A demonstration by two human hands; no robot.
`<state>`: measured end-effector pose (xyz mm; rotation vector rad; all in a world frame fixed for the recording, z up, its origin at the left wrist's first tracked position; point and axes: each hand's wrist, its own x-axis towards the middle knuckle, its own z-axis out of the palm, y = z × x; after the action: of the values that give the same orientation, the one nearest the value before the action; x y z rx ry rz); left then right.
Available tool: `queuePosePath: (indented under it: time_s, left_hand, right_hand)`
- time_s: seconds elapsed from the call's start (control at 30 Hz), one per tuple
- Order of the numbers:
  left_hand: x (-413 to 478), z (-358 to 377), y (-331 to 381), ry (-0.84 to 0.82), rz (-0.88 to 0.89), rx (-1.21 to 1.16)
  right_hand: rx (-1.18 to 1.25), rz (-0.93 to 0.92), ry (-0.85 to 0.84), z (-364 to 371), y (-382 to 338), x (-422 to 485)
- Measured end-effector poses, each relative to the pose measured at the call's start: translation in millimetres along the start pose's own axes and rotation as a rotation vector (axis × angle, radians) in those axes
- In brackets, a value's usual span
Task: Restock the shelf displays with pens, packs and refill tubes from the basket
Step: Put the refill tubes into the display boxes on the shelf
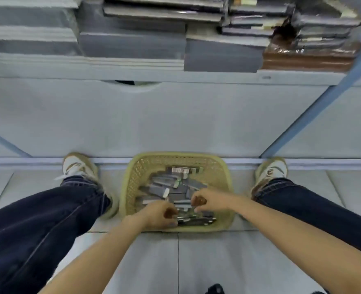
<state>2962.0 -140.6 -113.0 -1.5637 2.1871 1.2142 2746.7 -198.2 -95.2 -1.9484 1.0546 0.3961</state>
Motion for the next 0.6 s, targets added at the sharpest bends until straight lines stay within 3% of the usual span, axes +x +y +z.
queuePosePath:
  time_s: [0.17,0.27,0.43,0.6]
  left_hand:
    - [17.0,23.4,-12.5,0.050,-0.038,-0.097]
    - [25.6,23.1,-16.4,0.032,0.061,-0.035]
    - [30.5,28.2,-21.5,0.154,0.043,-0.017]
    - [31.5,30.1,-20.2,0.083,0.098,0.029]
  right_hand:
    - [-0.123,0.068,-0.012,44.4,18.3,16.6]
    - [-0.135,0.060,0.022,47.3,24.2,23.2]
    - [-0.024,0.022,0.075,44.2,35.1,24.2]
    - [-0.009,0.010,0.085,46.1,35.7,24.9]
